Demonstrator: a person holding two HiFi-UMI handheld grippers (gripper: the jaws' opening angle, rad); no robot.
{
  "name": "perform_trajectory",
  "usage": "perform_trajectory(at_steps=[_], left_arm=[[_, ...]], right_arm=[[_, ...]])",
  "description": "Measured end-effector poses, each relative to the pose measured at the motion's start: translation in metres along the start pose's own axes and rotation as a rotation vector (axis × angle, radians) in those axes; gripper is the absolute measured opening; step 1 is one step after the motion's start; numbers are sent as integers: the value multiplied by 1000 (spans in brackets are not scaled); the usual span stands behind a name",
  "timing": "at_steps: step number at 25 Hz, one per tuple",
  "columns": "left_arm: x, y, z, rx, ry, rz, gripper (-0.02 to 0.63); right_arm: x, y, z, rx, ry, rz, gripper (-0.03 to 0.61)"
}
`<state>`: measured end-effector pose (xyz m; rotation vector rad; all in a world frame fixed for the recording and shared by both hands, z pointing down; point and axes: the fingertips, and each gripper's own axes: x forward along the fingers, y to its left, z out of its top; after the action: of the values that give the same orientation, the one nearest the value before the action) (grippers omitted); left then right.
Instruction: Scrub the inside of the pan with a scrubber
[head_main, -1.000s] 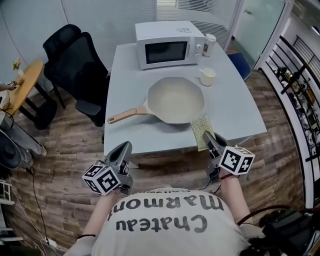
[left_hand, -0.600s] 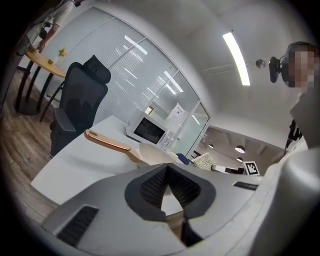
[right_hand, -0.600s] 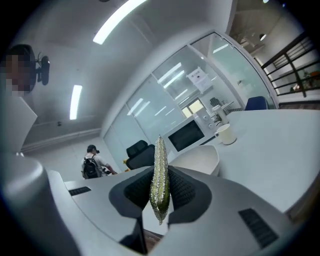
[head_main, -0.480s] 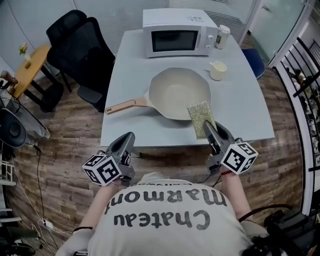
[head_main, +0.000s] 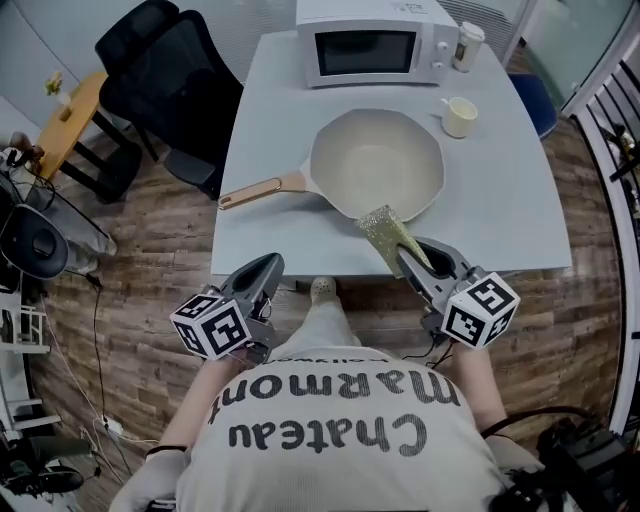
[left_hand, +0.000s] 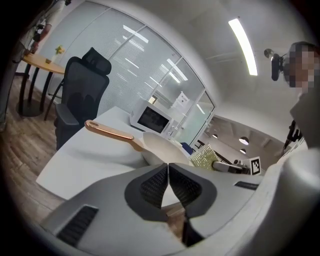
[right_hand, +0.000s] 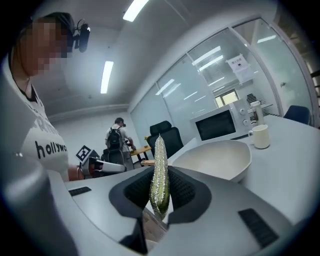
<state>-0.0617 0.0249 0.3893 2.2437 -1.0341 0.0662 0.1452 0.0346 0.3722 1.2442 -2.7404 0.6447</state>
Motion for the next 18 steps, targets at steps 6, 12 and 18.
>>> perform_trajectory(at_steps=[6, 12, 18], left_arm=[[19, 9, 10, 42, 20, -47, 53], [53, 14, 53, 244, 92, -46, 233], [96, 47, 91, 527, 230, 9, 353]], right_arm=[[17, -15, 29, 33, -42, 31, 67], [50, -33, 55, 43, -39, 24, 67], [106, -61, 54, -1, 41, -34, 67]])
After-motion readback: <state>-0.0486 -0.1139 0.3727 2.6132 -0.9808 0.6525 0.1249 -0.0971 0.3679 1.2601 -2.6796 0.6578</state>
